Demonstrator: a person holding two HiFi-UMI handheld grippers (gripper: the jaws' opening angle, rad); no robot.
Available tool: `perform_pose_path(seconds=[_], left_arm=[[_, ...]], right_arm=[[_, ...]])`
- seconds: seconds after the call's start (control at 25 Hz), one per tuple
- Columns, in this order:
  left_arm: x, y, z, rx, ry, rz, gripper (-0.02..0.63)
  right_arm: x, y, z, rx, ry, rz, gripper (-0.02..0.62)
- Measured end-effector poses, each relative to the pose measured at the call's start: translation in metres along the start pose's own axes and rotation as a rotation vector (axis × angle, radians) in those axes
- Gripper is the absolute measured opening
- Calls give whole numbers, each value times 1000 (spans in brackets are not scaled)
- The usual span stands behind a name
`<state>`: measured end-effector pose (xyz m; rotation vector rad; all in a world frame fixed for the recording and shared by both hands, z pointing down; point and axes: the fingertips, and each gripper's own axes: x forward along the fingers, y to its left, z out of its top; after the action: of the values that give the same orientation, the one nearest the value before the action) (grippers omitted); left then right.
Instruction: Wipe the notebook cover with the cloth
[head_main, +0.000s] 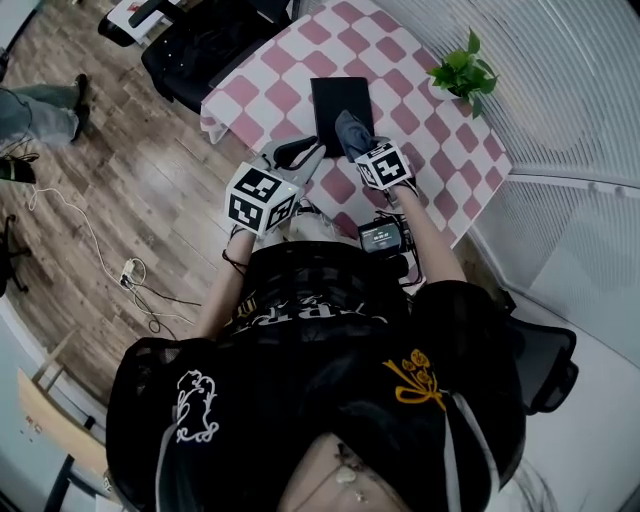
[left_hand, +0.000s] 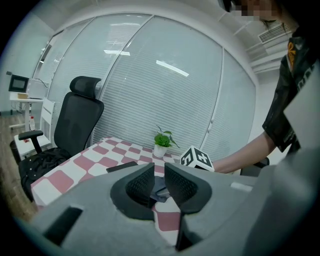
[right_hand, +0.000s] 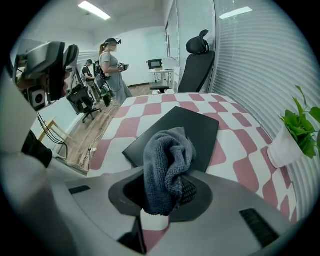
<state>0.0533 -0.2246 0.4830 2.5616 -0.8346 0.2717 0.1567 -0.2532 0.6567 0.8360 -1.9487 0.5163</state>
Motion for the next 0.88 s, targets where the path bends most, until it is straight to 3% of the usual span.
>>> perform_pose_path(seconds=[0.36,0.52,0.88], left_arm=[[2,-13,-4,12,7,-28,63],[8,-18,-4,15,10,-34,63],[23,-18,-3,9,18,-13,63]], right_arm=[[-8,18,-27,73,23,37,85],[-11,19,-32,48,43,70,86],[-28,-64,14,29,-54,-64,86]])
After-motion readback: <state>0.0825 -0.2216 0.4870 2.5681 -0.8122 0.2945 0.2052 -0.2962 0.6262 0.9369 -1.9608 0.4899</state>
